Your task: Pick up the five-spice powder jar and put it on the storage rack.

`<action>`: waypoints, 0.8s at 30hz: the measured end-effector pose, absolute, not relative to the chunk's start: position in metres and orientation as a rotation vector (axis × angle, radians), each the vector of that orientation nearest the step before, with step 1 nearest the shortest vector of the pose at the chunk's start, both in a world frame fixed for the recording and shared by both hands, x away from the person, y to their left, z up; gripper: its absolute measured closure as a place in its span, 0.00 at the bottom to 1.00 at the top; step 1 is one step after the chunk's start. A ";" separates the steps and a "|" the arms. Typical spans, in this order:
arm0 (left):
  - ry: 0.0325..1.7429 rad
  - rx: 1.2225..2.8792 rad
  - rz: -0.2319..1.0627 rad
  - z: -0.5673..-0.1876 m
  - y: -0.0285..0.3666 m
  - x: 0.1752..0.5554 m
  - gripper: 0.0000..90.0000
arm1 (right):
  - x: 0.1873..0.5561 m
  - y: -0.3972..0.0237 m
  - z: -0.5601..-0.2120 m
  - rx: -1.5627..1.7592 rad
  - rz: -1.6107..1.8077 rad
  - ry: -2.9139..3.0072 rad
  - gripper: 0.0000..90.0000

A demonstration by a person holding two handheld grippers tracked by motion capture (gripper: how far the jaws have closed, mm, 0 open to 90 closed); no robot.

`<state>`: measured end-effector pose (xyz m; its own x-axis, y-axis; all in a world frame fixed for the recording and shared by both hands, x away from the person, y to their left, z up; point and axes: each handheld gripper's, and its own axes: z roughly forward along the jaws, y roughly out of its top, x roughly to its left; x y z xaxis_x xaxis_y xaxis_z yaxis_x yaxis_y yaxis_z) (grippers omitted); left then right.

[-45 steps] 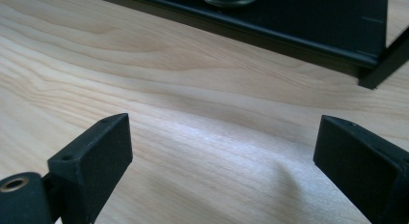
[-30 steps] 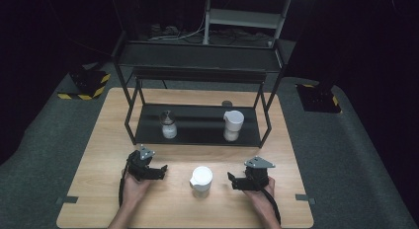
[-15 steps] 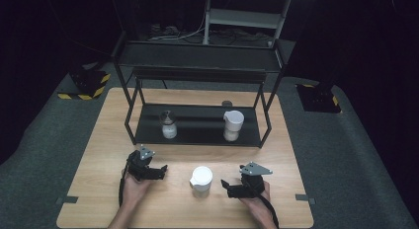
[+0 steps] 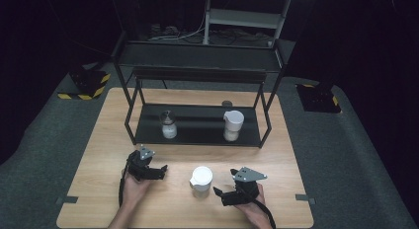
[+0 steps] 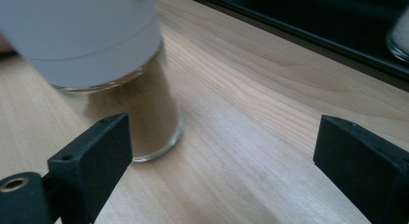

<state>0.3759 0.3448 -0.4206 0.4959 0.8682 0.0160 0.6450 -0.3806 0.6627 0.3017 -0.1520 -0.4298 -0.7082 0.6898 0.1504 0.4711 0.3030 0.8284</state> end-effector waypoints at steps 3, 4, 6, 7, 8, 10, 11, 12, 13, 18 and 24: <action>1.238 2.148 0.489 -0.421 0.345 0.376 0.04 | 0.301 -0.151 -0.430 1.038 1.380 2.349 0.07; 1.238 2.148 0.490 -0.421 0.345 0.376 0.04 | 0.301 -0.150 -0.430 1.027 1.385 2.352 0.07; 1.238 2.148 0.489 -0.421 0.345 0.376 0.04 | 0.301 -0.149 -0.430 1.006 1.396 2.363 0.07; 1.238 2.147 0.489 -0.421 0.345 0.376 0.04 | 0.301 -0.148 -0.430 1.003 1.398 2.367 0.07; 1.238 2.147 0.489 -0.421 0.345 0.376 0.04 | 0.301 -0.148 -0.430 1.003 1.398 2.367 0.07; 1.238 2.148 0.489 -0.421 0.345 0.376 0.04 | 0.302 -0.148 -0.430 0.995 1.405 2.375 0.07; 1.238 2.147 0.489 -0.421 0.345 0.376 0.04 | 0.302 -0.147 -0.431 0.986 1.409 2.379 0.07; 1.238 2.147 0.489 -0.421 0.345 0.376 0.04 | 0.302 -0.147 -0.431 0.981 1.412 2.381 0.07; 1.238 2.147 0.489 -0.421 0.345 0.376 0.04 | 0.302 -0.146 -0.431 0.975 1.417 2.385 0.07; 1.238 2.147 0.489 -0.421 0.345 0.376 0.04 | 0.304 -0.143 -0.432 0.959 1.431 2.393 0.07; 1.238 2.148 0.489 -0.421 0.345 0.376 0.04 | 0.307 -0.136 -0.433 0.921 1.450 2.407 0.07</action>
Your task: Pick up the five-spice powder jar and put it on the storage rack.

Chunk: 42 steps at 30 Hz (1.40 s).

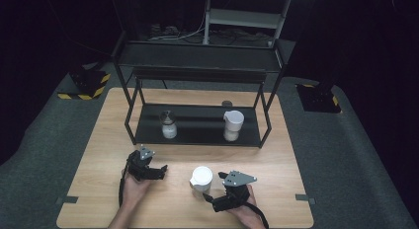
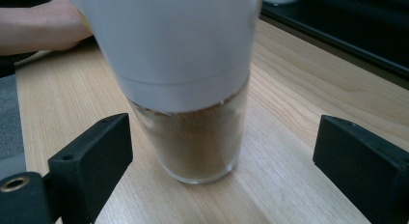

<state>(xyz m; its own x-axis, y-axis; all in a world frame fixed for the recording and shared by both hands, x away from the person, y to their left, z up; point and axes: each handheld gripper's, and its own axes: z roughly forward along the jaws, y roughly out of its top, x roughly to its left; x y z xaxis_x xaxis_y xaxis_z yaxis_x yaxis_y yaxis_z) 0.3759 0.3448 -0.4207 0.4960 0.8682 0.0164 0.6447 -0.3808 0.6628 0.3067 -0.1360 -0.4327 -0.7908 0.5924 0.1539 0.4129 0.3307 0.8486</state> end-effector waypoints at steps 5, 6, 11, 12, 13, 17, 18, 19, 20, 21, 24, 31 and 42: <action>1.237 2.147 0.489 -0.421 0.345 0.376 0.04 | 0.309 -0.130 -0.432 0.894 1.460 2.416 0.08; 1.238 2.147 0.489 -0.421 0.345 0.376 0.04 | 0.309 -0.130 -0.432 0.894 1.460 2.416 0.08; 1.237 2.148 0.489 -0.421 0.345 0.376 0.04 | 0.310 -0.124 -0.431 0.867 1.461 2.421 0.10; 1.238 2.148 0.489 -0.421 0.345 0.376 0.04 | 0.311 -0.123 -0.431 0.866 1.462 2.419 0.10; 1.238 2.148 0.489 -0.421 0.345 0.376 0.04 | 0.311 -0.123 -0.431 0.863 1.467 2.416 0.11; 1.238 2.147 0.489 -0.421 0.345 0.376 0.04 | 0.312 -0.121 -0.432 0.866 1.474 2.410 0.11; 1.238 2.148 0.489 -0.421 0.345 0.376 0.04 | 0.312 -0.121 -0.433 0.865 1.476 2.408 0.12; 1.239 2.147 0.489 -0.421 0.345 0.376 0.04 | 0.312 -0.120 -0.433 0.867 1.479 2.406 0.12; 1.238 2.147 0.489 -0.421 0.345 0.376 0.04 | 0.312 -0.120 -0.433 0.867 1.481 2.407 0.12; 1.238 2.147 0.489 -0.421 0.345 0.376 0.04 | 0.313 -0.119 -0.433 0.868 1.483 2.407 0.12; 1.238 2.147 0.489 -0.421 0.345 0.376 0.04 | 0.314 -0.116 -0.434 0.856 1.490 2.407 0.13; 1.237 2.148 0.489 -0.421 0.345 0.376 0.04 | 0.314 -0.112 -0.433 0.844 1.500 2.393 0.16; 1.238 2.147 0.488 -0.421 0.345 0.376 0.04 | 0.315 -0.109 -0.435 0.828 1.503 2.389 0.24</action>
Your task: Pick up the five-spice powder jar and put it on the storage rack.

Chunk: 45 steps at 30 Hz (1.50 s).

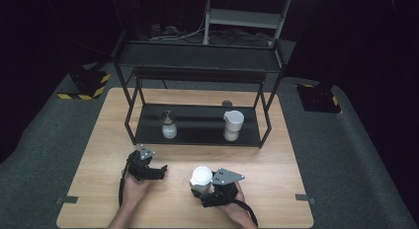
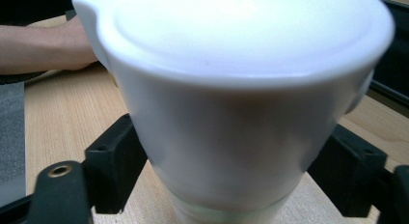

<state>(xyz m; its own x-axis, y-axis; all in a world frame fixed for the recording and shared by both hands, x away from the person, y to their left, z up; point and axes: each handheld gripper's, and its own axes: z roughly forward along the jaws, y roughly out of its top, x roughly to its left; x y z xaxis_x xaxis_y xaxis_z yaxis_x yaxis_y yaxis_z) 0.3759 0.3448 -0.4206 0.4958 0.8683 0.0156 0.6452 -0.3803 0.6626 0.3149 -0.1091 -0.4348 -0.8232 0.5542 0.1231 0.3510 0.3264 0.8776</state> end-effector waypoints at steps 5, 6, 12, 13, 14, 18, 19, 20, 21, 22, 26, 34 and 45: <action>1.238 2.148 0.489 -0.421 0.345 0.376 0.04 | 0.314 -0.108 -0.435 0.824 1.493 2.387 0.28; 1.237 2.147 0.489 -0.421 0.345 0.376 0.04 | 0.313 -0.108 -0.436 0.823 1.495 2.385 0.29; 1.238 2.147 0.489 -0.421 0.345 0.376 0.04 | 0.313 -0.109 -0.437 0.825 1.514 2.372 0.32; 1.238 2.147 0.489 -0.421 0.345 0.376 0.04 | 0.312 -0.109 -0.437 0.821 1.511 2.370 0.33; 1.238 2.147 0.489 -0.421 0.345 0.376 0.04 | 0.312 -0.109 -0.438 0.822 1.512 2.368 0.33; 1.237 2.147 0.489 -0.421 0.345 0.376 0.04 | 0.310 -0.109 -0.438 0.818 1.510 2.360 0.33; 1.238 2.147 0.488 -0.421 0.345 0.376 0.04 | 0.309 -0.108 -0.438 0.816 1.508 2.358 0.33; 1.237 2.147 0.489 -0.421 0.345 0.376 0.04 | 0.309 -0.108 -0.439 0.815 1.509 2.355 0.33; 1.238 2.147 0.489 -0.421 0.345 0.376 0.04 | 0.308 -0.108 -0.439 0.816 1.510 2.350 0.33; 1.237 2.147 0.489 -0.421 0.345 0.376 0.04 | 0.307 -0.108 -0.440 0.818 1.511 2.343 0.34; 1.237 2.147 0.489 -0.421 0.345 0.376 0.04 | 0.305 -0.108 -0.440 0.824 1.512 2.330 0.34; 1.237 2.147 0.489 -0.421 0.345 0.376 0.04 | 0.306 -0.110 -0.440 0.843 1.526 2.330 0.34; 1.238 2.148 0.489 -0.421 0.345 0.376 0.04 | 0.307 -0.114 -0.435 0.855 1.529 2.306 0.34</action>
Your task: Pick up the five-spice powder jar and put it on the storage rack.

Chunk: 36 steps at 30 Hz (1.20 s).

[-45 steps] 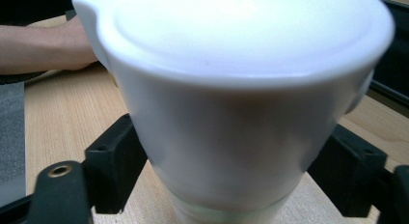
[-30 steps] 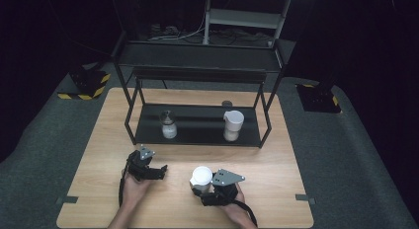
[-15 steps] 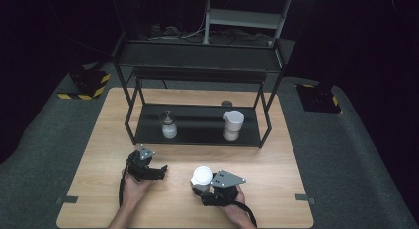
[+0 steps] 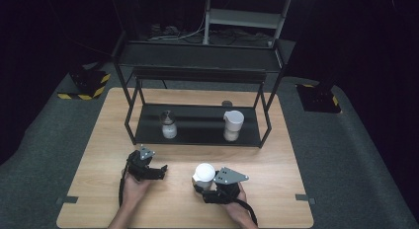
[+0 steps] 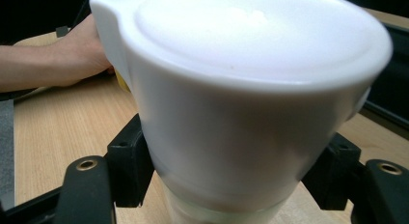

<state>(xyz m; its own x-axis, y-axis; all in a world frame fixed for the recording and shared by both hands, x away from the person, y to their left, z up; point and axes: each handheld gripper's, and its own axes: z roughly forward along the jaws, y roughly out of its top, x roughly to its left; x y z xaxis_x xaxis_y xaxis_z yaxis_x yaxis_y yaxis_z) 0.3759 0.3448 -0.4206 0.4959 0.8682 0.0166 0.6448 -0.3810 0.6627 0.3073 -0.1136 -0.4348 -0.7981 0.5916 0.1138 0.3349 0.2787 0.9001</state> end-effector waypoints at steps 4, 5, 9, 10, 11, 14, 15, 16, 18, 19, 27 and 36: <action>1.237 2.147 0.489 -0.421 0.345 0.376 0.04 | 0.308 -0.116 -0.430 0.859 1.522 2.296 0.34; 1.238 2.147 0.489 -0.421 0.345 0.376 0.04 | 0.308 -0.116 -0.430 0.861 1.521 2.294 0.34; 1.237 2.148 0.489 -0.421 0.345 0.376 0.04 | 0.309 -0.118 -0.427 0.868 1.516 2.286 0.34; 1.237 2.148 0.489 -0.421 0.345 0.376 0.04 | 0.310 -0.119 -0.426 0.869 1.515 2.285 0.34; 1.237 2.148 0.489 -0.421 0.345 0.376 0.04 | 0.310 -0.120 -0.425 0.871 1.515 2.281 0.34; 1.237 2.147 0.489 -0.421 0.345 0.376 0.04 | 0.311 -0.121 -0.422 0.872 1.510 2.279 0.34; 1.237 2.148 0.489 -0.421 0.345 0.376 0.04 | 0.312 -0.121 -0.421 0.876 1.509 2.278 0.34; 1.238 2.147 0.489 -0.421 0.345 0.376 0.04 | 0.313 -0.122 -0.420 0.874 1.506 2.279 0.34; 1.238 2.147 0.489 -0.421 0.345 0.376 0.04 | 0.317 -0.123 -0.418 0.877 1.512 2.293 0.34; 1.237 2.147 0.489 -0.421 0.345 0.376 0.04 | 0.319 -0.125 -0.417 0.884 1.521 2.300 0.34; 1.237 2.147 0.489 -0.421 0.345 0.376 0.04 | 0.325 -0.125 -0.412 0.883 1.514 2.297 0.34; 1.238 2.147 0.489 -0.421 0.345 0.376 0.04 | 0.334 -0.125 -0.406 0.906 1.515 2.264 0.34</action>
